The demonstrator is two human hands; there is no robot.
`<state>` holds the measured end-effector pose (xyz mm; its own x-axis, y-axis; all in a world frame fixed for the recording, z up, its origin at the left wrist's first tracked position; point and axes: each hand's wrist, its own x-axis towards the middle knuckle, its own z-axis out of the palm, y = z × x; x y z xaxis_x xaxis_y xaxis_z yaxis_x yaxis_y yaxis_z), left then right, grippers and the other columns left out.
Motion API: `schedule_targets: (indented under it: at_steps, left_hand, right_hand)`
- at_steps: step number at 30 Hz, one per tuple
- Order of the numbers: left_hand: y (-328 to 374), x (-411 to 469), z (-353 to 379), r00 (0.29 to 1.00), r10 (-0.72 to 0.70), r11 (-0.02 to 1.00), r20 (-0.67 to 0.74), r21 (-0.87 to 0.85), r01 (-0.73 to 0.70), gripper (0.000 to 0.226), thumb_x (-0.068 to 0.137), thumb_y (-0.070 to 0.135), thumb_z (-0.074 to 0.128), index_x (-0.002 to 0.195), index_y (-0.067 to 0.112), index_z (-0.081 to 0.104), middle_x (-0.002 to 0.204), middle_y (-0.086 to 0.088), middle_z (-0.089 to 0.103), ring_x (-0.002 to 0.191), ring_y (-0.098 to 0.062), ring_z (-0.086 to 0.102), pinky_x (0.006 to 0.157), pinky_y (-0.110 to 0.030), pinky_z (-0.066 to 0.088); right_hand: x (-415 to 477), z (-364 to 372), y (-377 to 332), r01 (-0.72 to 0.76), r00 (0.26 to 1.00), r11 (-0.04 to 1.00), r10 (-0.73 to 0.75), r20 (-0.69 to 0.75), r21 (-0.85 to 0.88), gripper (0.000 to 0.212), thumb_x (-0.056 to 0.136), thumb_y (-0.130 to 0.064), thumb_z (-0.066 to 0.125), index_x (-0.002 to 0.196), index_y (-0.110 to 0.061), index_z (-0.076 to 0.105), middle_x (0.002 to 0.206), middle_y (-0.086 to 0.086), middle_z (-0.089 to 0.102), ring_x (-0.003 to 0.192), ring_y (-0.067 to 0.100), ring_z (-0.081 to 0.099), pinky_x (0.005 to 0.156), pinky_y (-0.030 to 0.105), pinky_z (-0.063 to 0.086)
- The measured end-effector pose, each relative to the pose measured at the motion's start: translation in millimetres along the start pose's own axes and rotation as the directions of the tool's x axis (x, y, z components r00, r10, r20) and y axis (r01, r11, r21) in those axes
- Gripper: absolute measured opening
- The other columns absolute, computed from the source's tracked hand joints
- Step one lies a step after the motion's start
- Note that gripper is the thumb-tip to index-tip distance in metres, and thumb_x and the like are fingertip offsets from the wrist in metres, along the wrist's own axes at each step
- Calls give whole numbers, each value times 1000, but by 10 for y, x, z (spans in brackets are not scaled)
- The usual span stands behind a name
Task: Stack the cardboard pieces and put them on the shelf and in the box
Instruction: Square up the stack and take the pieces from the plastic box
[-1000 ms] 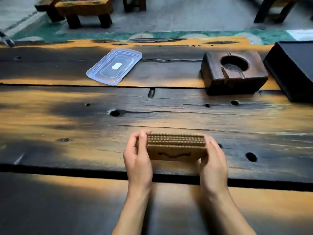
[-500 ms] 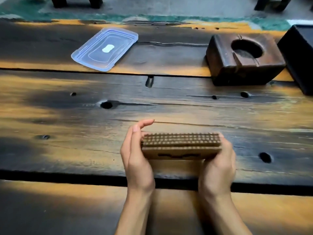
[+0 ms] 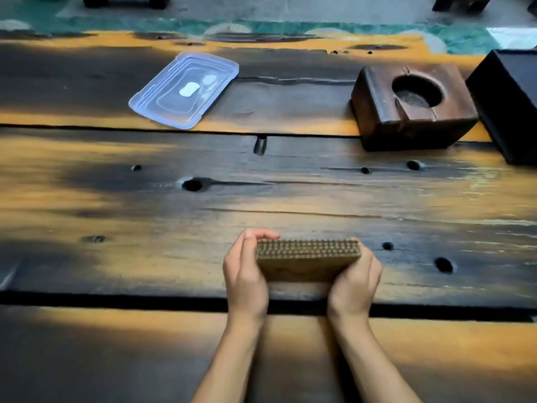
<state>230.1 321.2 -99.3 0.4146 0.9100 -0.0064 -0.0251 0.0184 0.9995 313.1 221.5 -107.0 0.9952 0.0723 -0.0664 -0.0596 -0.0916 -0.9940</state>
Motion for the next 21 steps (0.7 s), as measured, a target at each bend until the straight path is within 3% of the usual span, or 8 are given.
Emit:
schedule_targets:
  at_steps: [2,5,7,9,11,13,17,21]
  left_hand:
    - [41,32,85,987,-151,988,-54,-37,149,46,98,29,42,69,34,78,82,40,71,86,23,63,81,0,41]
    - [278,-110,50,953,-291,957,-88,-26,290,38,89,47,48,68,66,74,82,57,61,86,36,55,78,7,38]
    - [343,-220,10,940,-332,943,-75,-20,331,28,89,47,53,74,51,76,83,55,63,87,35,56,85,0,41]
    - [389,-332,-19,921,-384,923,-69,-26,383,26,100,38,58,85,41,79,99,37,75,98,24,62,96,-8,43]
    - [518,-404,1,871,-489,872,-43,-65,486,27,109,27,54,119,18,77,134,1,72,126,-10,65,118,-33,42]
    - [677,-470,-1,825,-566,822,9,-70,565,41,111,25,50,139,-2,63,146,-21,62,140,-36,55,123,-54,38]
    - [1187,-685,78,765,-640,767,71,-4,642,41,110,26,50,133,-4,66,130,-26,71,123,-40,67,108,-52,54]
    - [1787,-1109,201,729,-664,742,169,22,670,52,110,47,47,127,6,73,118,-17,78,104,-30,75,74,-35,62]
  right_hand:
    - [1,34,-57,-32,999,998,30,-42,-56,27,97,16,46,115,16,65,111,37,66,108,38,58,86,11,34]
    - [-199,-83,-332,-1,1000,997,0,-9,-72,23,86,17,49,102,22,66,89,45,65,80,56,68,77,37,35]
    - [-254,-231,-480,-39,996,996,31,-85,-86,44,99,-18,44,119,15,64,114,42,65,106,48,65,90,34,36]
    - [-397,-424,-624,-58,996,990,49,-72,-129,84,90,-58,29,123,9,66,125,34,65,119,42,60,98,36,39]
    - [-462,-607,-815,116,993,973,-117,3,-201,93,85,-67,20,104,9,71,98,24,75,94,41,68,82,43,49]
    - [-565,-799,-1015,202,974,951,-169,151,-236,84,88,-80,26,83,-6,66,69,-7,68,60,10,59,63,31,47]
    - [-741,-1147,-1292,44,989,949,4,149,-313,58,58,-85,65,85,-34,63,69,-17,72,64,-2,64,62,17,49]
    - [-839,-1545,-1643,61,996,946,-35,86,-320,61,59,-83,67,75,-25,64,70,-18,72,64,-2,65,58,12,45]
